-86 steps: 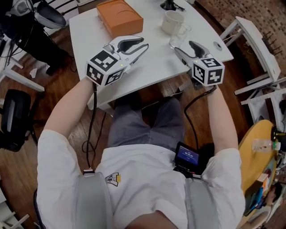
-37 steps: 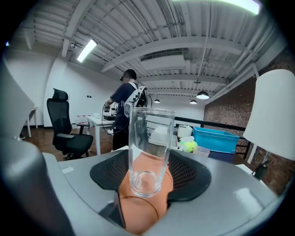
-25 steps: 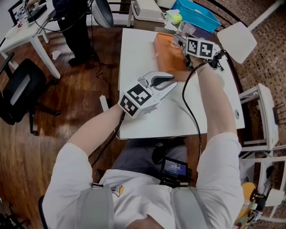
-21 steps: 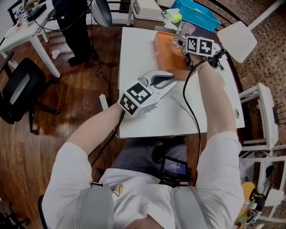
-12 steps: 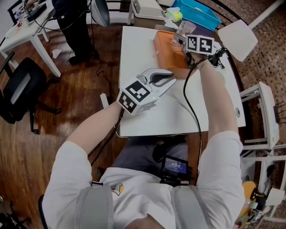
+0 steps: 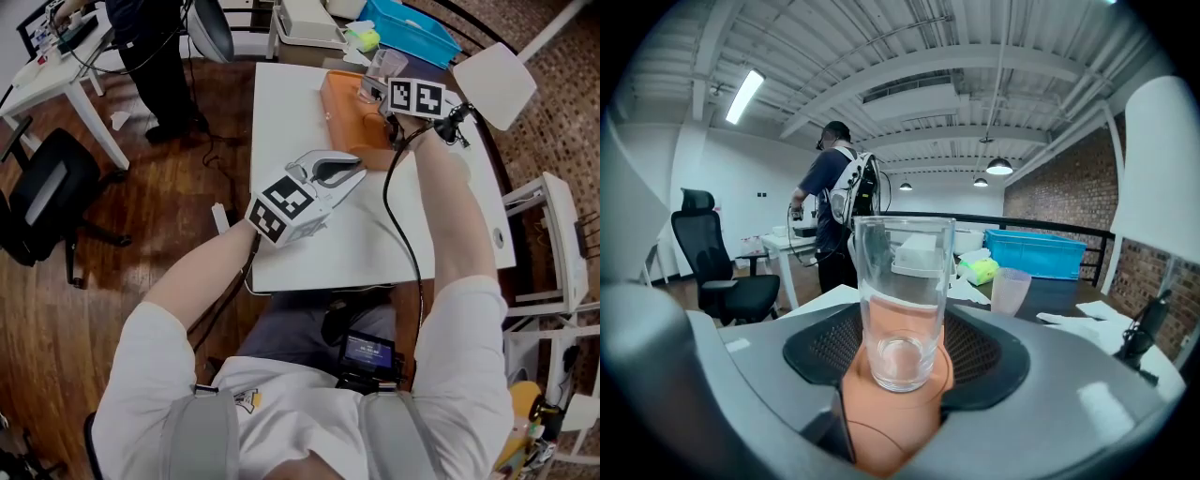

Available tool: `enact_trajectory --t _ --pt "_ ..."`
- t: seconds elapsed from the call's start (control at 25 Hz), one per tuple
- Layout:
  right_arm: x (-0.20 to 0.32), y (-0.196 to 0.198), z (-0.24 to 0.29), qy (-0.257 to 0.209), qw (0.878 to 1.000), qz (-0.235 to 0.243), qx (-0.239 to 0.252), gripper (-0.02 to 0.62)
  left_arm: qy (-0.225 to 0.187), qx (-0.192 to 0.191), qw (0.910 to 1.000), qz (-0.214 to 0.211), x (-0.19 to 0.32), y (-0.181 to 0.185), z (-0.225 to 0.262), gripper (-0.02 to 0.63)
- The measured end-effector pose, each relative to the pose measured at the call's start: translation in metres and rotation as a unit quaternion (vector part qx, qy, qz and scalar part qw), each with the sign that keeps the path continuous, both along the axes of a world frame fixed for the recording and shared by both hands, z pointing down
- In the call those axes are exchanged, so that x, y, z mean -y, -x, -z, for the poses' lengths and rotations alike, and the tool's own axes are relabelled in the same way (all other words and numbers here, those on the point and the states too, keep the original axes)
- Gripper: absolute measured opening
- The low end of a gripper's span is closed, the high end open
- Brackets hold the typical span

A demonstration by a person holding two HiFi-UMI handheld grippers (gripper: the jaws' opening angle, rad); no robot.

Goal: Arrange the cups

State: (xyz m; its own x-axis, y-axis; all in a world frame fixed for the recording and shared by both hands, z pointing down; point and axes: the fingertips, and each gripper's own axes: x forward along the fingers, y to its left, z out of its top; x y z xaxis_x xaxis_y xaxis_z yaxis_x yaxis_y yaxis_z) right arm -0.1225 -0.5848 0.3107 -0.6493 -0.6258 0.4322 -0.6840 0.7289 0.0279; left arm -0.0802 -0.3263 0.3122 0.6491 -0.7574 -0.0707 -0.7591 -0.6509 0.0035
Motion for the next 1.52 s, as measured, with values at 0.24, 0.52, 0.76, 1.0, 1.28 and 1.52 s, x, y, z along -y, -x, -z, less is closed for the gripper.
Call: enact_trajectory --t 0.24,0.52,0.76,1.0,1.28,1.52 --pt "-0.009 -0.015 0.003 0.010 1.000 -0.003 0.010 0.311 -0.001 -0.003 1.0000 0.001 -0.002 0.002 0.000 0.038" --pt "-0.075 -0.061 0.037 -0.003 0.998 0.029 0.054 0.269 0.017 -0.007 0.9998 0.001 -0.005 -0.002 -0.005 0.035" --pt "-0.162 -0.120 0.023 0.013 0.996 0.059 0.066 0.193 0.055 0.011 0.9984 -0.007 -0.012 -0.015 -0.018 0.032" --pt "-0.233 -0.186 -0.022 0.021 0.997 0.051 0.054 0.134 0.101 0.040 0.9937 -0.025 -0.033 -0.034 -0.034 0.008" --pt "-0.273 -0.236 -0.054 -0.006 0.998 0.006 0.062 0.031 0.111 0.048 0.9913 -0.051 -0.054 -0.064 -0.038 0.000" --pt "-0.280 -0.238 -0.065 -0.022 0.998 -0.007 0.064 0.026 0.115 0.050 0.9905 -0.055 -0.054 -0.070 -0.039 0.000"
